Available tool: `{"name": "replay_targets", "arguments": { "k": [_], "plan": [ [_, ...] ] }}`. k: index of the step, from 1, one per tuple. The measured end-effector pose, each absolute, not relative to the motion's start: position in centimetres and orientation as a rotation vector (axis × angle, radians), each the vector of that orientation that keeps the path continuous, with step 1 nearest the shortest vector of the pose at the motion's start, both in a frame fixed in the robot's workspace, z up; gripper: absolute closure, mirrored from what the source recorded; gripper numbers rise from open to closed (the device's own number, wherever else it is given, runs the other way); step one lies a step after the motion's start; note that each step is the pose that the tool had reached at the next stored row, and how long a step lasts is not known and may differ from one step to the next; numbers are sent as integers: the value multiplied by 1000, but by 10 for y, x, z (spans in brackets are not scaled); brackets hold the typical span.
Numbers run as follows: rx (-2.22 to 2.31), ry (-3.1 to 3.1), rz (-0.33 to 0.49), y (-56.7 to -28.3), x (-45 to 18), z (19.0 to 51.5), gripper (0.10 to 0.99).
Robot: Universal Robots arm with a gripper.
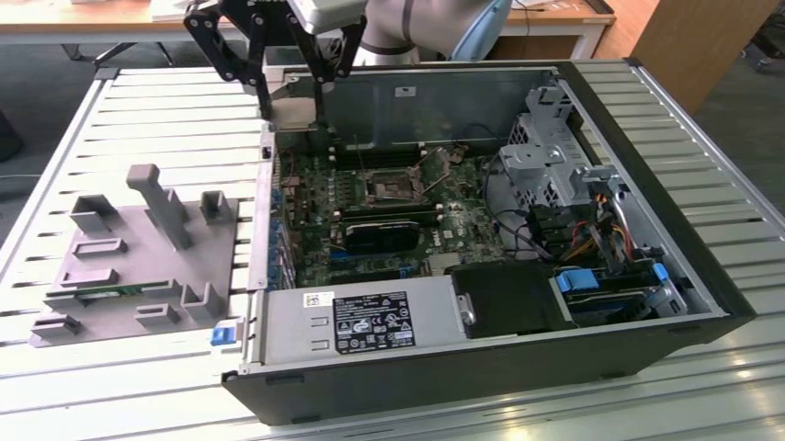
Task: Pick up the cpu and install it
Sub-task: 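Pick up the cpu and move it towards the insertion slot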
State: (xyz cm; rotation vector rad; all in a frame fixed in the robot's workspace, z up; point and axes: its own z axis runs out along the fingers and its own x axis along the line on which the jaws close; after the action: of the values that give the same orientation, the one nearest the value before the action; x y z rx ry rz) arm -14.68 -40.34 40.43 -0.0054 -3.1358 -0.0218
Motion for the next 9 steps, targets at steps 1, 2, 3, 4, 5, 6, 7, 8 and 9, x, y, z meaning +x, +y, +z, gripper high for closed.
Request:
{"name": "replay_targets", "arguments": {
  "k": [1, 2, 3, 4, 5, 6, 7, 8, 9],
  "plan": [
    [-5, -3136, -22, -403, -146, 404, 561],
    [-5, -3136, -22, -403, -146, 404, 561],
    [-5, -3136, -22, -403, -145, 404, 561],
    [-5, -3136, -22, -403, -144, 404, 561],
    [-5, -3136, -22, -403, -144, 404, 561],
    [-5, -3136, -22, -403, -143, 404, 561],
    [-5, -3136, -22, -403, -143, 404, 561],
    [-5, -3136, -22, -403, -142, 404, 561],
    [-5, -3136, -22, -403, -141, 404, 561]
  ]
}}
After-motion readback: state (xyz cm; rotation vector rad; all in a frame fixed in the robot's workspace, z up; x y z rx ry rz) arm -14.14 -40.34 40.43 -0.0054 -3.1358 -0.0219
